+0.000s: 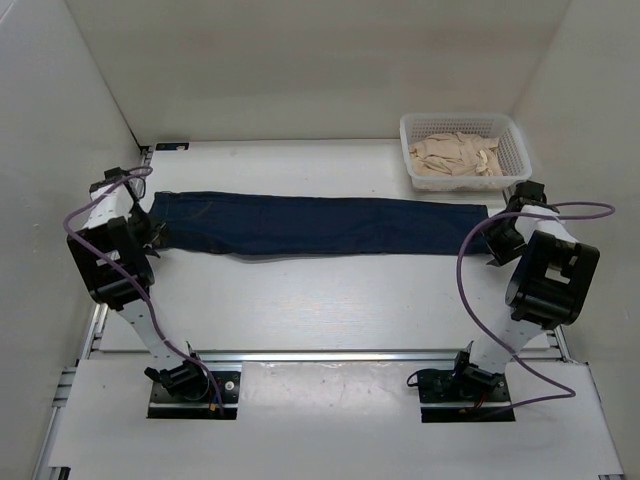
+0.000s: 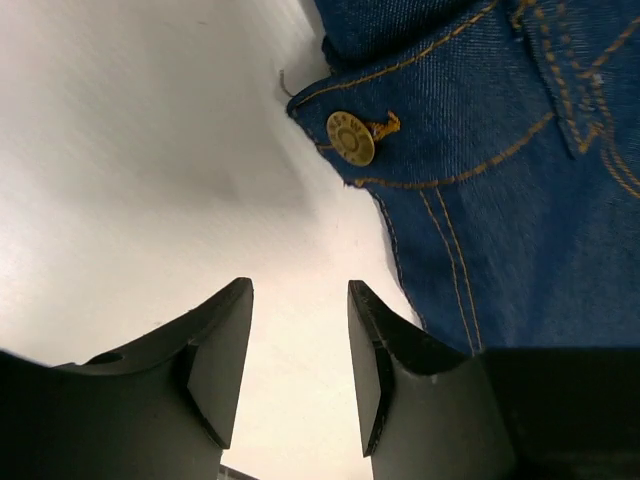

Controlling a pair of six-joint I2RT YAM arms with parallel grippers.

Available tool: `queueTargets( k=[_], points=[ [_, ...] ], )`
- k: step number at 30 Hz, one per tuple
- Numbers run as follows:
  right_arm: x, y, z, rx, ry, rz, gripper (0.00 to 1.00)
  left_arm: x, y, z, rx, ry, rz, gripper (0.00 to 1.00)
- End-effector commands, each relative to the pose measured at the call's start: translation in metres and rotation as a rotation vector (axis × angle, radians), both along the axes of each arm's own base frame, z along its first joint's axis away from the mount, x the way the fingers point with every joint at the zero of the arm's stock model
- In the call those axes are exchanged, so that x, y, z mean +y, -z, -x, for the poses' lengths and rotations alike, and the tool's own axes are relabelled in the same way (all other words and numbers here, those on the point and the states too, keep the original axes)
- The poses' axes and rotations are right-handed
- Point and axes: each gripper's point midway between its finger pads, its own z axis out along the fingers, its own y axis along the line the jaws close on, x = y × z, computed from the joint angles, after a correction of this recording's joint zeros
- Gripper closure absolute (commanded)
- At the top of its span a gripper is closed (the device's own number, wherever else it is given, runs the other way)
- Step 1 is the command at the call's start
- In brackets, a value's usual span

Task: Fold and stack the trousers
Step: Fold the trousers

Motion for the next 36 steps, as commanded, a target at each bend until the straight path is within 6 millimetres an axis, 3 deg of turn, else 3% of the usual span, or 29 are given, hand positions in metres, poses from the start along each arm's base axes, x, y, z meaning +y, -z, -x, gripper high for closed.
queueTargets(
  k=[1, 7, 11, 12, 14, 17, 19, 22, 23, 24, 27, 31, 33, 34, 36],
  points=[
    [0.002, 0.004, -0.013, -0.036, -0.005, -0.031, 0.26, -0.007, 0.014, -0.004, -0.004, 0.018, 0.056, 0.46],
    [0.005, 0.020, -0.025, -0.040, 0.004, -0.073, 0.32, -0.006, 0.031, -0.025, 0.000, 0.007, 0.083, 0.43],
    [0.007, 0.031, -0.041, -0.042, 0.006, -0.081, 0.41, -0.002, 0.036, -0.036, -0.008, -0.014, 0.083, 0.39],
    [0.008, 0.033, -0.045, -0.037, 0.000, -0.073, 0.45, -0.002, 0.037, -0.038, -0.008, -0.014, 0.083, 0.39],
    [0.005, 0.038, -0.055, -0.036, 0.000, -0.074, 0.66, 0.000, 0.038, -0.044, -0.017, -0.032, 0.083, 0.39],
    [0.005, 0.043, -0.057, -0.028, 0.009, -0.079, 0.91, 0.004, 0.040, -0.045, -0.009, -0.055, 0.065, 0.53],
    [0.004, 0.044, -0.055, -0.017, 0.013, -0.074, 1.00, 0.006, 0.038, -0.042, -0.007, -0.057, 0.051, 0.47],
    [0.002, 0.044, -0.054, -0.014, 0.016, -0.064, 1.00, 0.007, 0.031, -0.041, -0.032, -0.067, 0.033, 0.39],
    [0.003, 0.042, -0.052, -0.015, 0.016, -0.064, 1.00, 0.004, 0.030, -0.042, -0.044, -0.064, 0.044, 0.27],
    [0.003, 0.042, -0.052, -0.015, 0.016, -0.064, 1.00, 0.004, 0.029, -0.040, -0.044, -0.064, 0.045, 0.23],
    [0.003, 0.041, -0.050, -0.016, 0.008, -0.060, 1.00, 0.003, 0.024, -0.051, -0.087, -0.058, 0.054, 0.18],
    [0.003, 0.041, -0.049, -0.015, -0.001, -0.057, 1.00, 0.010, 0.024, -0.062, -0.110, -0.055, 0.057, 0.17],
    [0.004, 0.042, -0.047, -0.006, -0.001, -0.060, 1.00, 0.010, 0.019, -0.062, -0.123, -0.054, 0.052, 0.25],
    [0.003, 0.042, -0.044, 0.006, -0.006, -0.052, 1.00, 0.010, 0.013, -0.061, -0.133, -0.054, 0.048, 0.35],
    [0.002, 0.039, -0.045, -0.003, -0.006, -0.049, 1.00, 0.005, -0.004, -0.050, -0.158, -0.052, 0.038, 0.40]
  ],
)
